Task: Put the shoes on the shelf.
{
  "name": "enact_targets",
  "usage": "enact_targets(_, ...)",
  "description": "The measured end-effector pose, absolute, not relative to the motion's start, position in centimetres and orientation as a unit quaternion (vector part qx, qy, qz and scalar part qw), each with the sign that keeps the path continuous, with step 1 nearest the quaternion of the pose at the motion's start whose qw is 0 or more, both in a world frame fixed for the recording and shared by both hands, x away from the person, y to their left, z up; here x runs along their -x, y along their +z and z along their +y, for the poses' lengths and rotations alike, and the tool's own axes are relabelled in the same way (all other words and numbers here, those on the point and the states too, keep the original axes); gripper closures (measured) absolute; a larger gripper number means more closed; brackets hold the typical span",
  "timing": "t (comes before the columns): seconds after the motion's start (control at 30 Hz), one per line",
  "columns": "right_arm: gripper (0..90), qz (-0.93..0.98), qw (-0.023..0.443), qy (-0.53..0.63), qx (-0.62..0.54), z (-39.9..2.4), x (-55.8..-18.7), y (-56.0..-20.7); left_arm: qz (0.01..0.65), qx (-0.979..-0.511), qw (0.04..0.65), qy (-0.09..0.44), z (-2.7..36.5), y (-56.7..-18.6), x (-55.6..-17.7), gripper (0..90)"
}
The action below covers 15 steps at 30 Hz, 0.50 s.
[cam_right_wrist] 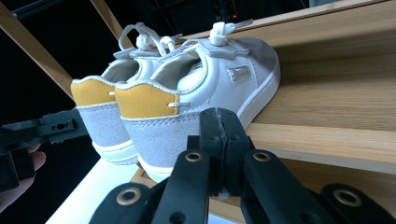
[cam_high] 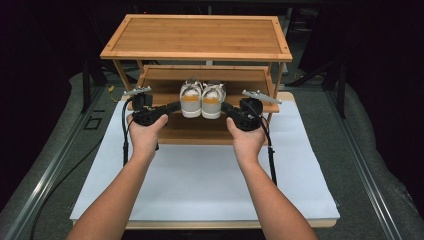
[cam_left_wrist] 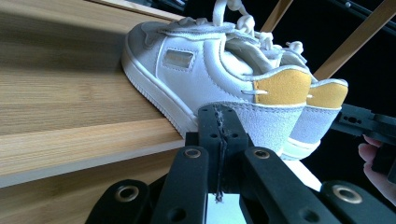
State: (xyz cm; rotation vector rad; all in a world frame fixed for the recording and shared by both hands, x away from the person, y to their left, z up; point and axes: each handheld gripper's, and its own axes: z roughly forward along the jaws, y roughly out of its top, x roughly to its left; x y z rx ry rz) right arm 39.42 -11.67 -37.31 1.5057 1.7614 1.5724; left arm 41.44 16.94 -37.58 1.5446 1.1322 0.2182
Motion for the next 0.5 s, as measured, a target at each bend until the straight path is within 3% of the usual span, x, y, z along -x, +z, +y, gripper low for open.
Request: enact_targets(0.5,90.0,0.612,0.165,0.560,-0.534,-11.59,-40.05,-37.44,0.492,-0.657,0.564,0.092,16.81,-37.43,-42.21,90.0)
